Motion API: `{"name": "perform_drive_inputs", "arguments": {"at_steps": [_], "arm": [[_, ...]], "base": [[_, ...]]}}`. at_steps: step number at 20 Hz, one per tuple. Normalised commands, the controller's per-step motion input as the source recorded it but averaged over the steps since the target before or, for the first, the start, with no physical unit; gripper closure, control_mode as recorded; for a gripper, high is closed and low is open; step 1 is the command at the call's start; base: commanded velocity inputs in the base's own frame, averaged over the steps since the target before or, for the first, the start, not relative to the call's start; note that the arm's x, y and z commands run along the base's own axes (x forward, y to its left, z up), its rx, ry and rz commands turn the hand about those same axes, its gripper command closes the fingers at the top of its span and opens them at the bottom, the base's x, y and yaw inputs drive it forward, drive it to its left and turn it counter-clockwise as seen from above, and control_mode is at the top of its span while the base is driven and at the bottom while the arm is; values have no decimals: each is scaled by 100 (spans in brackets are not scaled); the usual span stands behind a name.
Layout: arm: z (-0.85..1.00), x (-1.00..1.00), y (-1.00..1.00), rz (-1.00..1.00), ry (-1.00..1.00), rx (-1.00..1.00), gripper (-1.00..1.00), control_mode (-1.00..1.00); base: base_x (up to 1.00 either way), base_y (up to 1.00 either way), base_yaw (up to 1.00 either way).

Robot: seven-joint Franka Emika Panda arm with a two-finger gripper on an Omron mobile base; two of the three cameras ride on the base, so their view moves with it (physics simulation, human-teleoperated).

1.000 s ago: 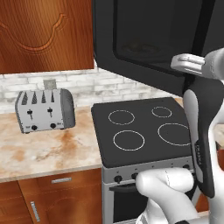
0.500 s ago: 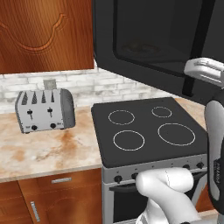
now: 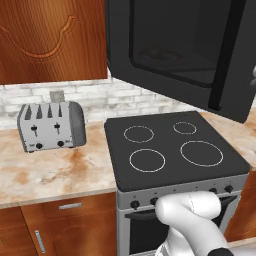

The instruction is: Retrieve the reheated potato from the microwave, then place the potato, cheese, and condiment on the cutting board.

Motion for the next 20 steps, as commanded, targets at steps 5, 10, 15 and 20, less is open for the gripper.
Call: {"name": "perform_drive_inputs", "arguments": {"at_steps": [5,10,15,20], "arm": [[0,8,-43,-10,0,40,-100,-100],[-7,21,-38,-12,0,42,-100,-100],[-15,23,-34,-2,0,44,-100,-100],[-14,58,-17,0,0,37,-100,-100]], "base": [[0,0,0],[0,0,0],[0,0,0],[0,0,0]]}}
